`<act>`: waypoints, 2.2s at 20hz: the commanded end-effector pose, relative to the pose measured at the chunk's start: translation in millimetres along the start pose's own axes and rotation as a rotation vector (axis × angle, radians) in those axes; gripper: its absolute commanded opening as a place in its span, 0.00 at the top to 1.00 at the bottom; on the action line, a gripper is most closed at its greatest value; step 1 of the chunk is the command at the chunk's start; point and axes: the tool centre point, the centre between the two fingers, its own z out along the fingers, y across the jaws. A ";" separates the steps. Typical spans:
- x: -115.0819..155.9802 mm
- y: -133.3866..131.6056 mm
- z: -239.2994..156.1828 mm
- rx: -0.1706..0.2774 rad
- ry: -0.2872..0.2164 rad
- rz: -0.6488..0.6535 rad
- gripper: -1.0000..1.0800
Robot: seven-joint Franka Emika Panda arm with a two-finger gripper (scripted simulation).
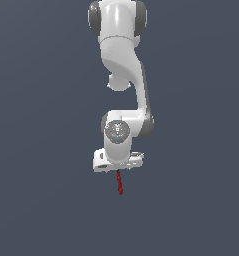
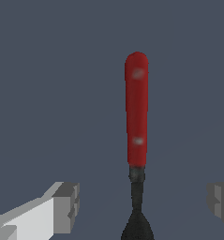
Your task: Pick up the object and move it to a goal position.
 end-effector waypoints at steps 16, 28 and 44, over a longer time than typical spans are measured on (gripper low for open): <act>0.5 0.1 29.6 0.000 -0.001 -0.001 1.00; -0.2 4.6 7.3 0.000 0.001 -0.002 1.00; -11.6 44.9 -146.0 0.000 0.001 -0.002 1.00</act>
